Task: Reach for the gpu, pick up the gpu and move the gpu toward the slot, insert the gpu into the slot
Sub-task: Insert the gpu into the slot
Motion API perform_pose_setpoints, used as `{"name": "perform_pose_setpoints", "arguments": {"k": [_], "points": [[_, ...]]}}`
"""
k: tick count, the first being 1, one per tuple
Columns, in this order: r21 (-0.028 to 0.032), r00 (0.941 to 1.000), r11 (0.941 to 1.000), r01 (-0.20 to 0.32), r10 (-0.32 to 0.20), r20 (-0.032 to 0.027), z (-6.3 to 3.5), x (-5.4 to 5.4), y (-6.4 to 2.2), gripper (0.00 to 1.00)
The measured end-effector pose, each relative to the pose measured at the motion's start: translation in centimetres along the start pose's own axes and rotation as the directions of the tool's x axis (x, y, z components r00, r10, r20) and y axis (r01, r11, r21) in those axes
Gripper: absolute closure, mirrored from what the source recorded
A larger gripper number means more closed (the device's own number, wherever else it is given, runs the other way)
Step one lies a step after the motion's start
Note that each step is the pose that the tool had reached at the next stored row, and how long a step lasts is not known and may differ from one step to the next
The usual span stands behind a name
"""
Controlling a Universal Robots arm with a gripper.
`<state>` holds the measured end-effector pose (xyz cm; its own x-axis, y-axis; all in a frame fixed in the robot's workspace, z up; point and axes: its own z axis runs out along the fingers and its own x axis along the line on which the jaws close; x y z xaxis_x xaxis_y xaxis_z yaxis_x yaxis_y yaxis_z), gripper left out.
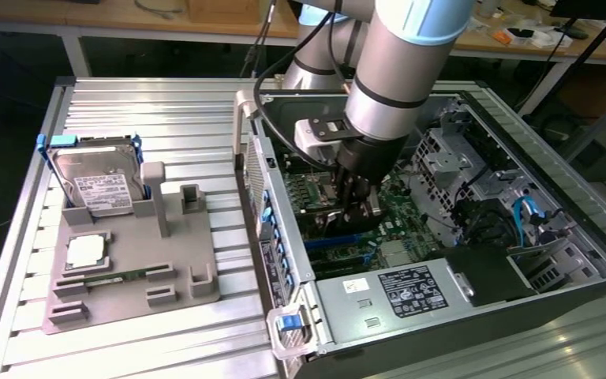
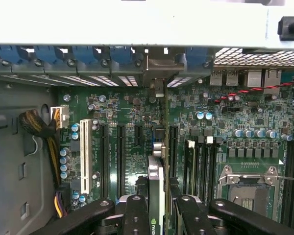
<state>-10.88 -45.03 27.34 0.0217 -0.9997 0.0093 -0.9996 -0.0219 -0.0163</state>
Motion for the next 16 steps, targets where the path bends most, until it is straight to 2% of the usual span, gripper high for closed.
{"name": "perform_pose_setpoints", "arguments": {"k": [16], "points": [[0.0005,1.0000,1.0000,0.000,0.000,0.0012,0.29,0.05,0.05,0.73]]}}
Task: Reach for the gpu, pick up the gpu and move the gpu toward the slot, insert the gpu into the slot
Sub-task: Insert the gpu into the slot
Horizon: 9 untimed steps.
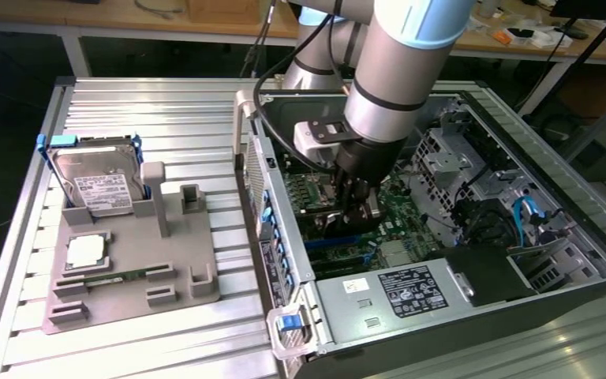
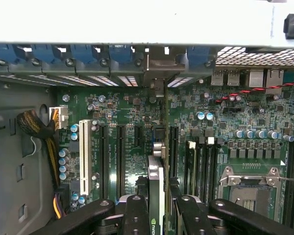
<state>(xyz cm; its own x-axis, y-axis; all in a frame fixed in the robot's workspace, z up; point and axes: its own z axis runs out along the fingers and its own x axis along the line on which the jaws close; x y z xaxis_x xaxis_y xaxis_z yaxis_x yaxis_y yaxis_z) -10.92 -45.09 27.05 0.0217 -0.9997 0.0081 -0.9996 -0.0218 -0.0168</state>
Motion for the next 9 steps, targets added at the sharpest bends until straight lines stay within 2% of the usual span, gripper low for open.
{"name": "perform_pose_setpoints", "arguments": {"k": [9], "points": [[-0.0031,1.0000,1.0000,0.000,0.000,0.0058,0.09,0.15,-0.11,0.73]]}}
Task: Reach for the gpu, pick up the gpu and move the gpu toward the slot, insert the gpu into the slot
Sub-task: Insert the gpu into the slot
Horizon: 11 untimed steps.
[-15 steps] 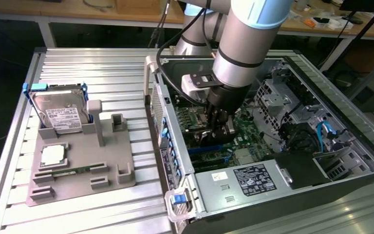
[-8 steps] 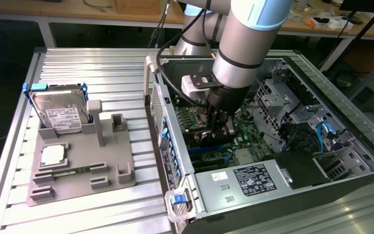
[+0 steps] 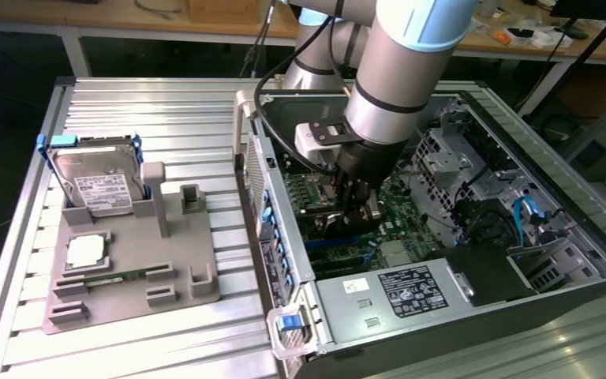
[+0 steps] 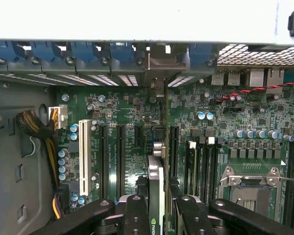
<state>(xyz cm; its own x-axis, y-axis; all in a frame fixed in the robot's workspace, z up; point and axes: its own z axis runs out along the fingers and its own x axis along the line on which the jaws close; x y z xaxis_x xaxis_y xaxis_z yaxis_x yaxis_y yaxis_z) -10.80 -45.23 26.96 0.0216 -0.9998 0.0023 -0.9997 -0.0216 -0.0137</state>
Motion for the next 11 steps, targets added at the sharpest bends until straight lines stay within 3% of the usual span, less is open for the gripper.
{"name": "perform_pose_setpoints", "arguments": {"k": [5,11], "points": [[-0.0004,1.0000,1.0000,0.000,0.000,0.0002,0.01,0.01,-0.01,0.73],[-0.0083,1.0000,1.0000,0.000,0.000,0.0010,0.01,0.02,-0.26,0.73]]}}
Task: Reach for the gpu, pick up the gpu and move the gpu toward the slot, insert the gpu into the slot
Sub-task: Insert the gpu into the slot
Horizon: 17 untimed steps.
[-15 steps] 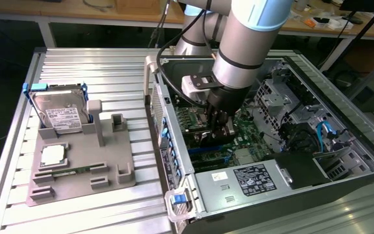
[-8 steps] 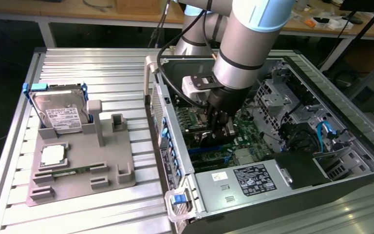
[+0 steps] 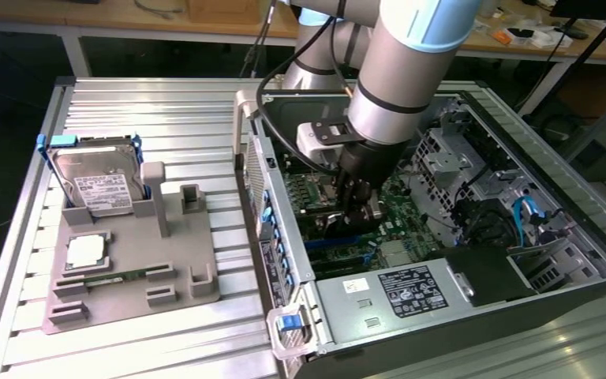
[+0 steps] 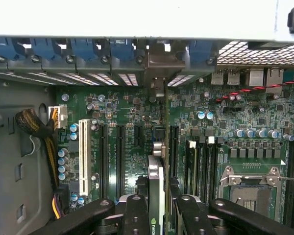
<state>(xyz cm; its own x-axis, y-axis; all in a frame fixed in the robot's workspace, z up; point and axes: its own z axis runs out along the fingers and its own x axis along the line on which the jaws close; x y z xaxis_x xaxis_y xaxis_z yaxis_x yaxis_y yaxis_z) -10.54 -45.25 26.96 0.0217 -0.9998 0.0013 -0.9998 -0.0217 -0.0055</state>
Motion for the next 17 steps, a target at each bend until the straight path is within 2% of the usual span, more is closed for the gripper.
{"name": "perform_pose_setpoints", "arguments": {"k": [17], "points": [[0.0001,1.0000,1.0000,0.000,0.000,0.0004,0.12,0.23,0.28,0.73]]}}
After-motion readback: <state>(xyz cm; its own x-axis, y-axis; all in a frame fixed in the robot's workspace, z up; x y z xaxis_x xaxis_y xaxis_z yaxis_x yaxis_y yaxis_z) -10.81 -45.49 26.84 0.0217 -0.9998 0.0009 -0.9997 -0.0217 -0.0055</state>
